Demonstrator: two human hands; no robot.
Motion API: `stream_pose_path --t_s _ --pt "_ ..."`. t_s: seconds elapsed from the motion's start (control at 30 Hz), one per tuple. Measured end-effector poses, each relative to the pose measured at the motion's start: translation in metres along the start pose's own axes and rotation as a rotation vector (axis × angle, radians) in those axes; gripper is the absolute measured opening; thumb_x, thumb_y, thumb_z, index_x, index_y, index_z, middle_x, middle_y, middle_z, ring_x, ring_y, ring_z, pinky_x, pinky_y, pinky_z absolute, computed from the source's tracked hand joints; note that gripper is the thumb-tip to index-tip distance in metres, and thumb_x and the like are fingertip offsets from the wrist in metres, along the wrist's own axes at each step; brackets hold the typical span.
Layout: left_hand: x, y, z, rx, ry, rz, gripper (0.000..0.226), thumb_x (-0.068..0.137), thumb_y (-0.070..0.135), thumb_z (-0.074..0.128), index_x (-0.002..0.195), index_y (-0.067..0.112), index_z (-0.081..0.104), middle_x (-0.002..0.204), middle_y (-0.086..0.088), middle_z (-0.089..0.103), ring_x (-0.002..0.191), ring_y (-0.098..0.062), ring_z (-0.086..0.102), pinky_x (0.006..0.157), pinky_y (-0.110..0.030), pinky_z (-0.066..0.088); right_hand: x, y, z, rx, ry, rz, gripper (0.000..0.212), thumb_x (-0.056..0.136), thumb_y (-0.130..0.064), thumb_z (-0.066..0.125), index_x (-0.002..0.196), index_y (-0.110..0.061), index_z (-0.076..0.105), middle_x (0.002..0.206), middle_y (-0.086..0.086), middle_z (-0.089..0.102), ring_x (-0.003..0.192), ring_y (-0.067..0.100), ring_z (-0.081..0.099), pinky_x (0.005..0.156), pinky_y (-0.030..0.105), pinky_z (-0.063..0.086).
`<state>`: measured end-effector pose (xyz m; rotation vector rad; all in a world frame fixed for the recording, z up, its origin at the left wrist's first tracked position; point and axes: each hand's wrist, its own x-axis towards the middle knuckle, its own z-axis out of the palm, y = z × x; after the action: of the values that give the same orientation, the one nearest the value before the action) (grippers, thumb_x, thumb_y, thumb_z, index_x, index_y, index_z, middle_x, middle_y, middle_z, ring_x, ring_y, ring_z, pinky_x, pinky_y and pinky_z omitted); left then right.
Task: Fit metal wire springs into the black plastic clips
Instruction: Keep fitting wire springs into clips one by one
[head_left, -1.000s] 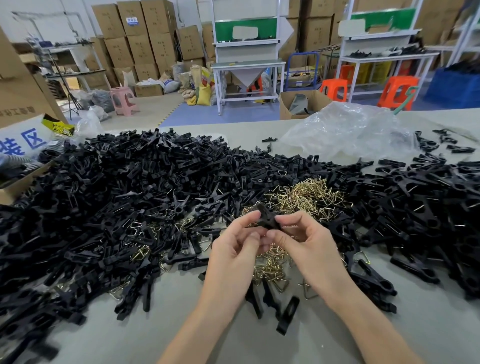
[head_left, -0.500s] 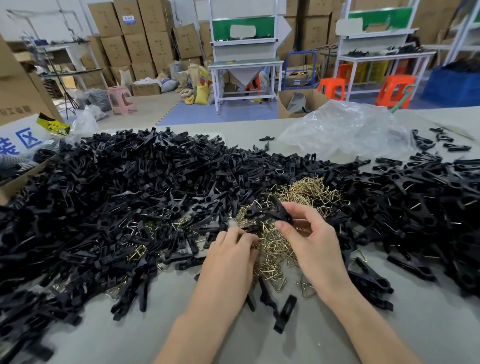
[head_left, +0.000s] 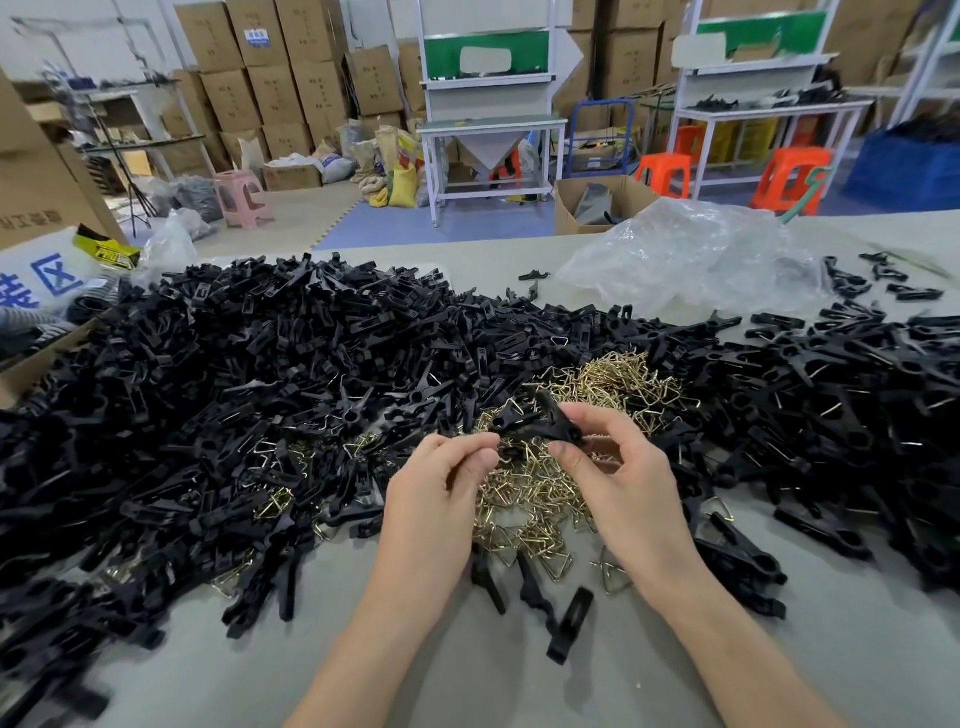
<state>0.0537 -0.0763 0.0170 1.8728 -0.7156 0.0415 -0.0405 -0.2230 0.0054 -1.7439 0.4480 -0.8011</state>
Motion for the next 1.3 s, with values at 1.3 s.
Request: stream_pose_path --t_s 1.3 --pt "0.003 0.005 -0.007 -0.202 -0.023 -0.197 0.011 0.095 0.026 0.066 0.096 0.033 0.075 0.076 0.011 0.074 0.072 -0.006 0.067 0.074 -0.027 0.057 -0.007 0.000 0.009 -0.224 -0.159 -0.169 0.043 0.090 -0.017 0.076 0.111 -0.053 0.066 0.109 -0.024 0.057 0.096 -0.004 0.058 0.080 0.005 0.043"
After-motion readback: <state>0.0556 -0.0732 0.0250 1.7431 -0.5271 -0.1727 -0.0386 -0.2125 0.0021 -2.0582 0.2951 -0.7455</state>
